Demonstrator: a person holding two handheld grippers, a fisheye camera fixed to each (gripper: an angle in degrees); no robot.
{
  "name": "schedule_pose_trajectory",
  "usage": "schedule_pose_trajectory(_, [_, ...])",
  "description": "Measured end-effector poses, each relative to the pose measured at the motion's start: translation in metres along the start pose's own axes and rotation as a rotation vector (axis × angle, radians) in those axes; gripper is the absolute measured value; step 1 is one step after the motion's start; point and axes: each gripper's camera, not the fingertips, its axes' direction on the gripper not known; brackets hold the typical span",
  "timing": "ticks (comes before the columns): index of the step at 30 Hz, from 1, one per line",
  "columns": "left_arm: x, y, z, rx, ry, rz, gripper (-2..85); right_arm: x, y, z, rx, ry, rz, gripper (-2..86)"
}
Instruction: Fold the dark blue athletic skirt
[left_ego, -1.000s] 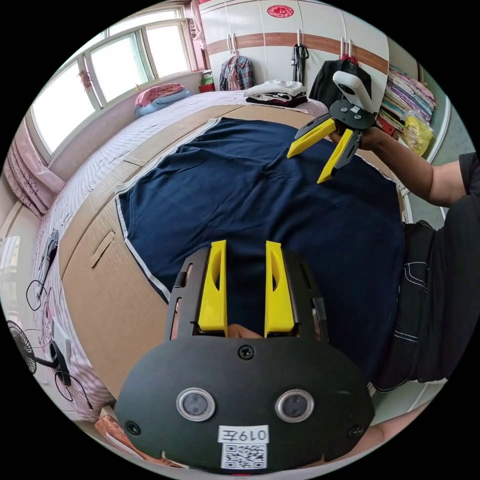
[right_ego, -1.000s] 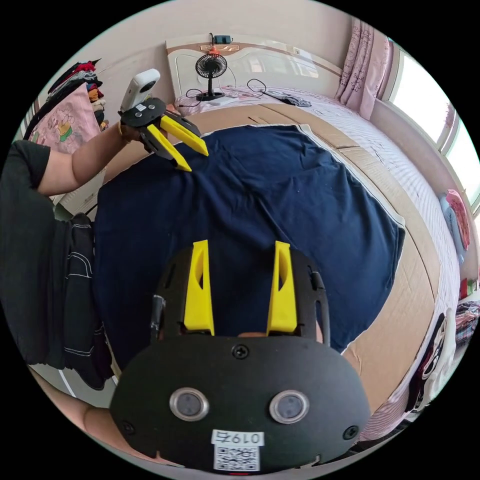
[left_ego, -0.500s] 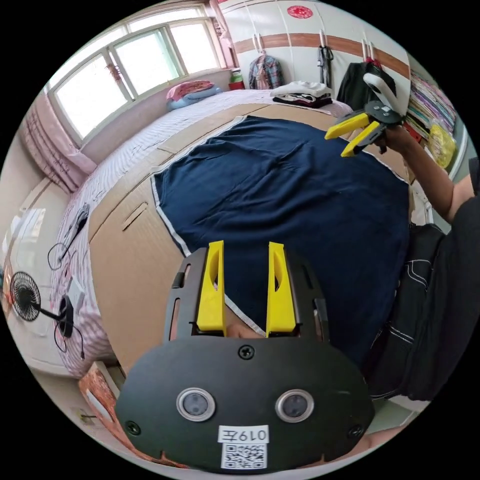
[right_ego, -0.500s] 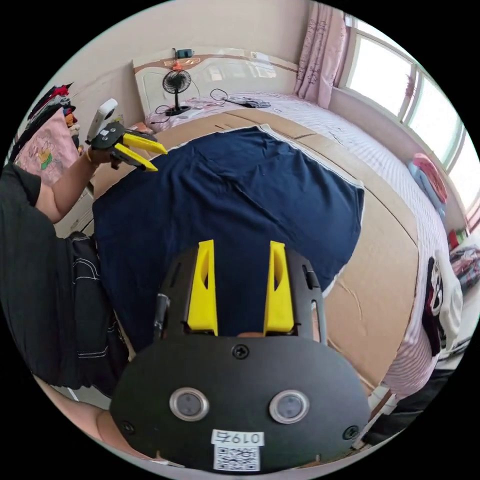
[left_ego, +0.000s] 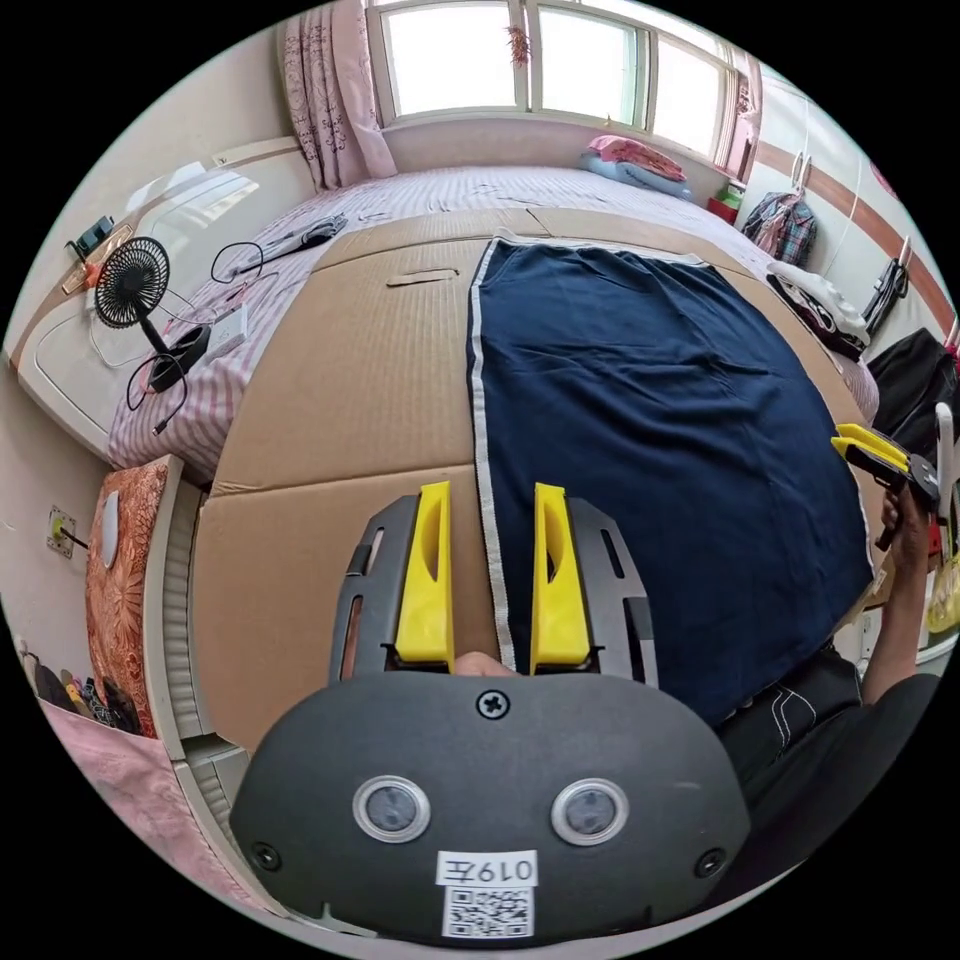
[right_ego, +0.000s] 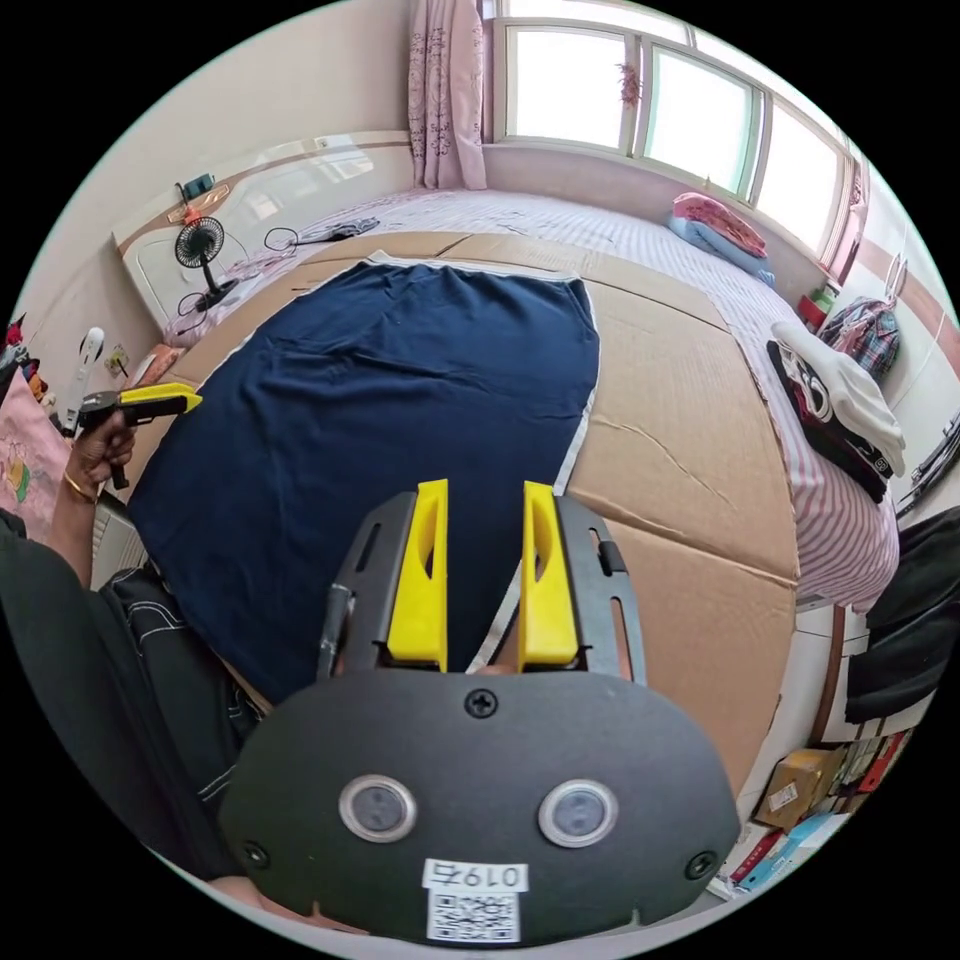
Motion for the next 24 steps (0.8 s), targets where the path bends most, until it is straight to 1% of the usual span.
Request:
schedule_pose_trajectory(4, [-0.001,0.005,-0.006,-0.014,0.004,0.019,9.2,0.000,0.012,-0.012,-0.005,0.016,-0.013,11.1])
schedule_pose_trajectory(8, [0.002,0.005,-0.013,-0.026,-0.065,0.035,10.0,0.005,0.026,-0.027,0.014,-0.001,-0.004,11.2])
schedule_pose_trajectory(12, [-0.006,0.010,-0.018,-0.042,-0.036,0.000,10.2,0.015,0.039,-0.043,0.009,-0.030,0.028,11.3])
schedule_pose_trajectory(16, [-0.016,0.023,-0.023,-0.061,0.049,-0.032,8.8,0.028,0.057,-0.056,-0.019,-0.064,0.084,11.0])
schedule_pose_trajectory(21, [-0.020,0.030,-0.028,-0.050,0.072,-0.040,4.8,0.036,0.070,-0.070,-0.013,-0.059,0.133,7.4])
schedule_pose_trajectory(24, [-0.023,0.032,-0.030,-0.050,0.113,-0.027,2.8,0.036,0.074,-0.077,-0.025,-0.012,0.129,3.4])
